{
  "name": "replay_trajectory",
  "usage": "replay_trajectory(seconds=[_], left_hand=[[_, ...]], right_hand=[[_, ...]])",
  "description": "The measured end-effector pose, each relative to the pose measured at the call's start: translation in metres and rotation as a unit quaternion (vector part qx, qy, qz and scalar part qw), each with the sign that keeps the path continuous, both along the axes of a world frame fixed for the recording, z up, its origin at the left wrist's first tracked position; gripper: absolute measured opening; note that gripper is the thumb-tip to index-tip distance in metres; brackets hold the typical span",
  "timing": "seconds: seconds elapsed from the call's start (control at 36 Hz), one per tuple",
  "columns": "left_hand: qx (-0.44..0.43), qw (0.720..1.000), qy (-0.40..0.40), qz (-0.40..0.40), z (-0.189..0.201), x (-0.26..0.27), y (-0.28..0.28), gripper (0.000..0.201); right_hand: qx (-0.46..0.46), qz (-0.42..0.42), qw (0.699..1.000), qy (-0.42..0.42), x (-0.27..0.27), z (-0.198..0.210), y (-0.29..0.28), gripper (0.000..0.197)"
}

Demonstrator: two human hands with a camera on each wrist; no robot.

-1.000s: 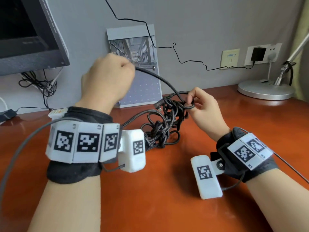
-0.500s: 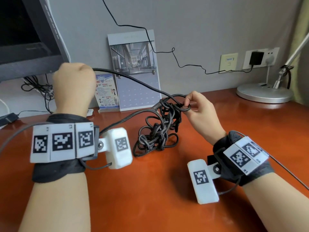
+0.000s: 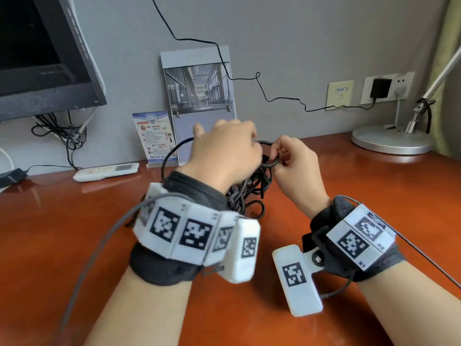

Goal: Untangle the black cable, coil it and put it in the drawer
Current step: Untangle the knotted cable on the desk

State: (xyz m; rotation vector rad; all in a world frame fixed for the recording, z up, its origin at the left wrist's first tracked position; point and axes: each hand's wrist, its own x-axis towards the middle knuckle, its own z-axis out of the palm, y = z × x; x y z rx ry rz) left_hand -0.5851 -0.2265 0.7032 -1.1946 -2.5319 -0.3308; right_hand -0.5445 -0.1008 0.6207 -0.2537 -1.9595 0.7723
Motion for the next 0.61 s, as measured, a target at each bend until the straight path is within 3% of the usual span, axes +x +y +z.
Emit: replay_trajectory(seconds=[0.17, 0.31, 0.47, 0.61], left_hand=[[-0.043, 0.999, 0.022, 0.018, -0.011, -0.003, 0.004, 0.034], [0.008, 1.0, -0.018, 0.01, -0.008, -0.009, -0.004, 0.033], [0.073, 0.997, 0.007, -0.037, -0.01, -0.011, -0.003, 0.023], [0.098, 0.993, 0.062, -0.033, -0.014, -0.012, 0.001, 0.005]], right_hand=[[-0.011, 0.066, 0.997, 0.023, 0.002, 0.001, -0.005, 0.036], [-0.011, 0.08, 0.997, -0.018, -0.001, 0.002, -0.001, 0.038], [-0.047, 0.113, 0.992, -0.027, -0.002, 0.002, -0.001, 0.036], [-0.012, 0.098, 0.995, -0.03, -0.001, 0.0, 0.001, 0.041]])
